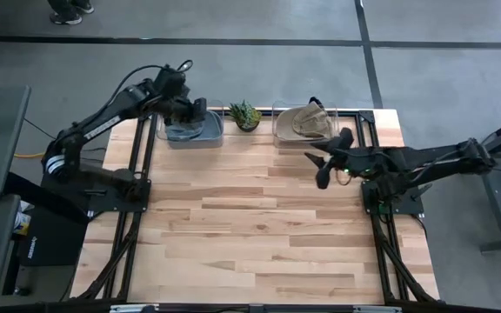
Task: Pick & Place hat
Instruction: Return to Home Position
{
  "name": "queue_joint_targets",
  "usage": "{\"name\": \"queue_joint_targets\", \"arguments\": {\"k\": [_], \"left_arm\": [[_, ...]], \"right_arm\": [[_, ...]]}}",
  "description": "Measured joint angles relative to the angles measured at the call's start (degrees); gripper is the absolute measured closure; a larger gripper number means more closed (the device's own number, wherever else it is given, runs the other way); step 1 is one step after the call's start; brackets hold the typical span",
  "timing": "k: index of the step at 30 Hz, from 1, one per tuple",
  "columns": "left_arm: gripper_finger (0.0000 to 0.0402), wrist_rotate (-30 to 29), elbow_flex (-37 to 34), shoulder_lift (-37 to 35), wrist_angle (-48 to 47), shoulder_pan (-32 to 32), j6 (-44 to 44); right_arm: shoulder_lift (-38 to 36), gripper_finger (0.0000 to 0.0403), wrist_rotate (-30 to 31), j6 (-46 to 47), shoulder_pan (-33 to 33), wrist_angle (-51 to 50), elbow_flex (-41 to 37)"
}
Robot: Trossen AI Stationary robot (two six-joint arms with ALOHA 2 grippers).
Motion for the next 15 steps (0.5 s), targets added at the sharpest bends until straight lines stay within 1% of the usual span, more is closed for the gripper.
{"name": "queue_joint_targets", "arguments": {"k": [3, 6, 11, 15], "left_arm": [[0.0401, -0.11, -0.21, -2.22, 1.59, -3.95, -0.94], [0.0401, -0.14, -2.8, -4.51, 6.74, -8.45, -2.53], [0.0401, -0.24, -10.85, -8.45, 19.77, -15.92, -7.09], [0.0401, -1.67, -17.42, -11.33, 29.99, -21.92, -9.47]], "right_arm": [[-4.21, 0.0234, -1.3, 1.47, 0.0, -2.84, -0.58], [-9.29, 0.0234, -3.16, 3.15, -0.02, -2.74, -3.63], [-18.84, 0.0234, -5.81, 8.84, -0.01, -2.04, -11.01], [-24.61, 0.0234, -8.81, 12.05, -0.02, -1.95, -15.84]]}}
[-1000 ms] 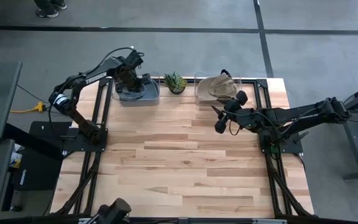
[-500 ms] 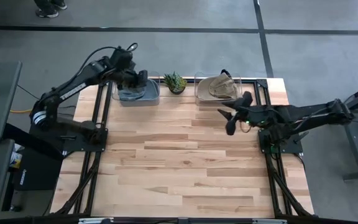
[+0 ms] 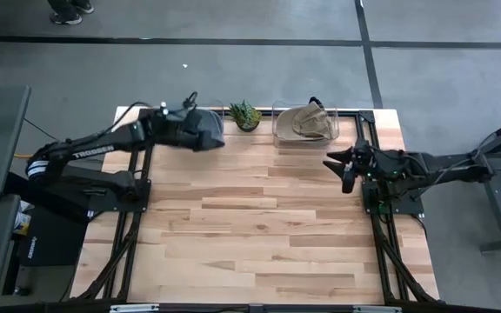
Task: Pick & Place hat
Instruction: Return to Home Position
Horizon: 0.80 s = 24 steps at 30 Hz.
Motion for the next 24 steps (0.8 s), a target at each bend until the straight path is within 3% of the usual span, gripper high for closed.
{"name": "queue_joint_targets", "arguments": {"k": [7, 13, 24], "left_arm": [[0.0401, -3.66, -11.28, -4.94, 16.26, -8.1, -5.03], [0.0402, -6.46, -20.89, -11.33, 30.94, -10.55, -7.23], [0.0401, -12.34, -33.76, -29.94, 35.17, -10.44, -9.78]], "right_arm": [[-7.57, 0.0234, -2.14, 0.23, 0.0, 4.66, -5.82], [-13.67, 0.0234, -2.12, -1.71, 0.0, 8.52, -8.96], [-20.47, 0.0234, 1.96, -6.16, 0.0, 9.42, -9.04]]}}
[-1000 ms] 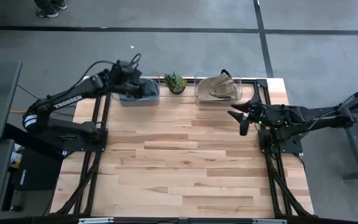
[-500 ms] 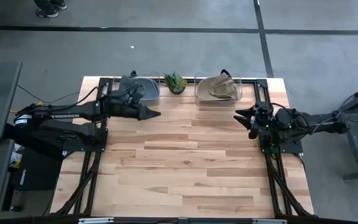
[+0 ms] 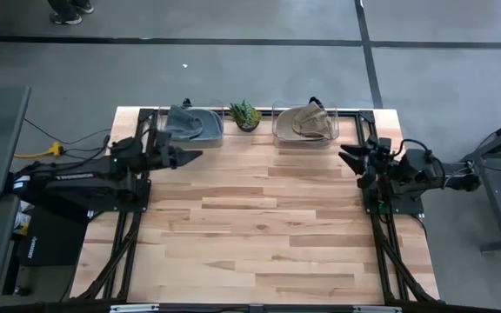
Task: Pick & Place hat
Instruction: Return to Home Position
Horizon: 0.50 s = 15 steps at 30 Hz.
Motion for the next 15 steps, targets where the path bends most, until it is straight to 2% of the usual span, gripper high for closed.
{"name": "queue_joint_targets", "arguments": {"k": [4, 8, 15], "left_arm": [[0.0402, -2.12, -4.13, -6.58, -0.1, 0.02, -0.74], [0.0401, -2.76, -8.78, -11.89, 4.24, 0.02, -1.64], [0.0402, -3.63, -13.35, -15.91, 7.08, 0.02, -3.29]], "right_arm": [[-0.01, 0.0234, 0.26, 0.08, 0.02, -0.04, 0.01], [0.05, 0.0234, 0.38, 0.58, 0.01, 0.0, 0.01], [0.05, 0.0234, 0.43, 0.62, 0.02, 4.05, 0.01]]}}
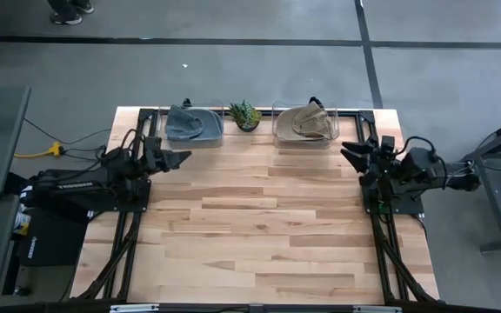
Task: Pick & Place hat
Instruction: Return to Home Position
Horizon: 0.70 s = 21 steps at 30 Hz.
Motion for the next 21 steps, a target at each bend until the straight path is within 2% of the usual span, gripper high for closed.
{"name": "queue_joint_targets", "arguments": {"k": [6, 9, 15, 19, 21], "left_arm": [[0.0402, 0.0, -3.44, 0.02, 5.27, 0.0, 0.01], [0.0401, 0.4, -5.24, 0.14, 10.77, -0.02, -1.24], [0.0402, 4.41, -5.19, 0.13, 12.83, -0.02, -0.72], [0.0401, 8.33, -5.26, 0.12, 15.92, -0.02, 0.11], [0.0402, 9.23, -5.29, 0.17, 16.43, -0.02, 1.44]], "right_arm": [[0.04, 0.0234, 0.15, -1.51, -0.02, 5.22, -0.65], [0.04, 0.0234, -0.2, -1.51, -0.02, 13.54, -5.19], [0.48, 0.0234, 1.18, -0.57, -0.02, 30.26, -16.37], [0.38, 0.0234, 2.14, -0.61, -0.02, 37.67, -20.49], [0.39, 0.0234, 2.36, -0.9, -0.02, 37.97, -20.98]]}}
